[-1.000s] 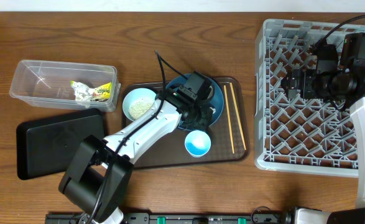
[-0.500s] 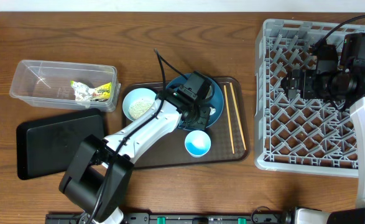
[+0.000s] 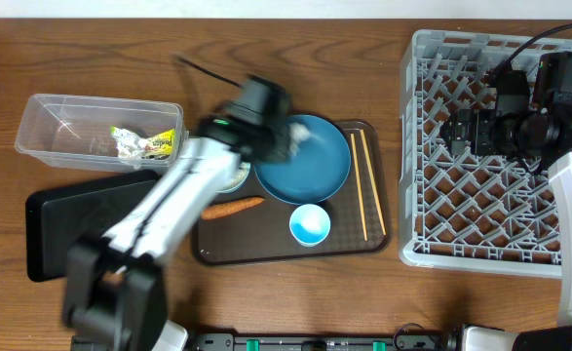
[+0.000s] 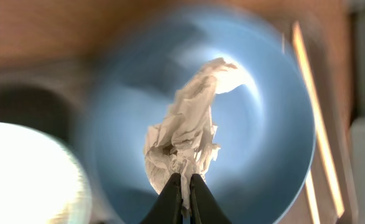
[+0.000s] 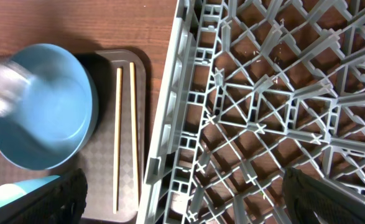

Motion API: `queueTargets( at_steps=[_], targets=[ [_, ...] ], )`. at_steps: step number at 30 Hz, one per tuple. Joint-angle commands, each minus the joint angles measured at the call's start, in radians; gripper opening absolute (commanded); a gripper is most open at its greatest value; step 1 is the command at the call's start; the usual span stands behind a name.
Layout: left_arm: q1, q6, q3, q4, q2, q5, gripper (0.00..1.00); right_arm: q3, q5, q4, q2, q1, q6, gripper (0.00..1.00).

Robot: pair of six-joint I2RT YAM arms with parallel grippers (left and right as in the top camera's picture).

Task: Sort waste into correct bins and load items into the dishwasher rack
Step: 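Carry the foil with the left gripper and drop it into the clear bin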

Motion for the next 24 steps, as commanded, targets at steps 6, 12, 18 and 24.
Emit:
queueTargets(
  at_steps=[6, 12, 18, 24],
  targets=[
    [0.346, 0.01, 0.032, -0.007, -0.141, -0.015, 0.06, -0.006, 0.003, -0.003, 0.008, 0.0, 0.004, 0.99],
    [0.518, 0.009, 0.031, -0.019, -0.098, -0.015, 0.06, -0.006, 0.003, 0.003, 0.008, 0.0, 0.004, 0.99],
    [0.584, 0.01, 0.031, -0.044, -0.056, -0.016, 0.06, -0.006, 0.003, 0.0, 0.008, 0.0, 0.004, 0.99],
    [0.6, 0.01, 0.031, -0.046, -0.051, -0.015, 0.32, -0.006, 0.003, 0.0, 0.008, 0.0, 0.003, 0.99]
  ],
)
